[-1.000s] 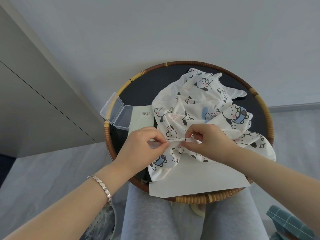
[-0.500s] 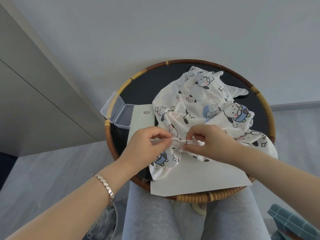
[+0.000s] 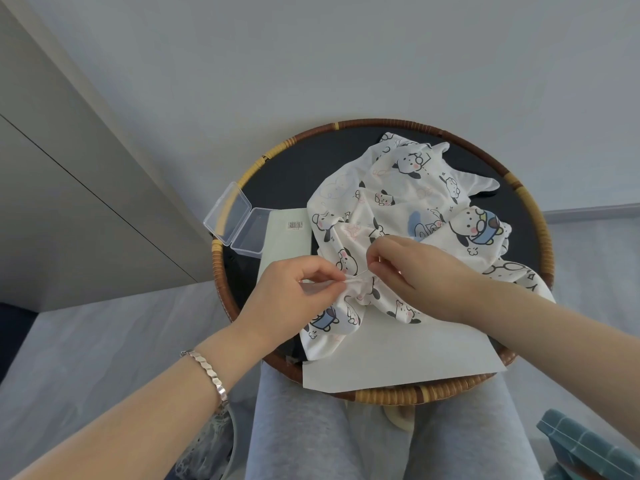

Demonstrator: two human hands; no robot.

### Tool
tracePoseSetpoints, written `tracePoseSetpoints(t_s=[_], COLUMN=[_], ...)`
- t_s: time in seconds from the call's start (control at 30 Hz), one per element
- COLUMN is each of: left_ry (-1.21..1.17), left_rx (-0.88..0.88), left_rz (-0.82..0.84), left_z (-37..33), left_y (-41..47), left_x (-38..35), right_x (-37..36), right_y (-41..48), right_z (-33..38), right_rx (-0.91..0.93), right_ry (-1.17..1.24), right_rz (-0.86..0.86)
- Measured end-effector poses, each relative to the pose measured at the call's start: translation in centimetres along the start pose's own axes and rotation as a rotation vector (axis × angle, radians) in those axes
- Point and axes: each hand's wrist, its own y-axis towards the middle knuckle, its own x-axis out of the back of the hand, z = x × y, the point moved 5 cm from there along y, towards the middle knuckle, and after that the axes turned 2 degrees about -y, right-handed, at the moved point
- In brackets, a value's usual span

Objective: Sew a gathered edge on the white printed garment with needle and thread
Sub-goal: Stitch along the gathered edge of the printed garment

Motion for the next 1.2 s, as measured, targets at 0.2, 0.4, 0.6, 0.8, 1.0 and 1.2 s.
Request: tracePoseSetpoints(t_s=[0.2,0.4,0.6,0.8,1.0,1.2], left_ry=[0.012,0.049,0.263,0.293,0.292,0.3], left_rx=[-0.011,-0.042,-0.205,-0.252,-0.259,-0.251], left_rz=[0.0,0.009,0.018,0.037,0.031,0.026], left_z=[-0.1,-0.4,-0.8,-1.0,-1.1,-0.8], left_y=[0.0,-0.2,-0.3,-0.5,-0.5,-0.5], left_x=[0.1,0.1,0.0,-0.2,-0.2,-0.1], right_x=[-0.1,-0.3,-0.8,-0.5,-0.6,-0.8], right_y=[0.1,0.0,-0.6,-0.5,-0.3,-0.2], right_z=[0.0,0.0,0.3,0.1,0.3,0.6], right_rx=[0.002,0.044,0.152,0.166,0.163,0.172], right_ry=[-0.04,-0.075,-0.1,-0.138,-0.16,-0.147], right_rz=[0.013,0.007,-0.07,-0.141,-0.129,-0.102])
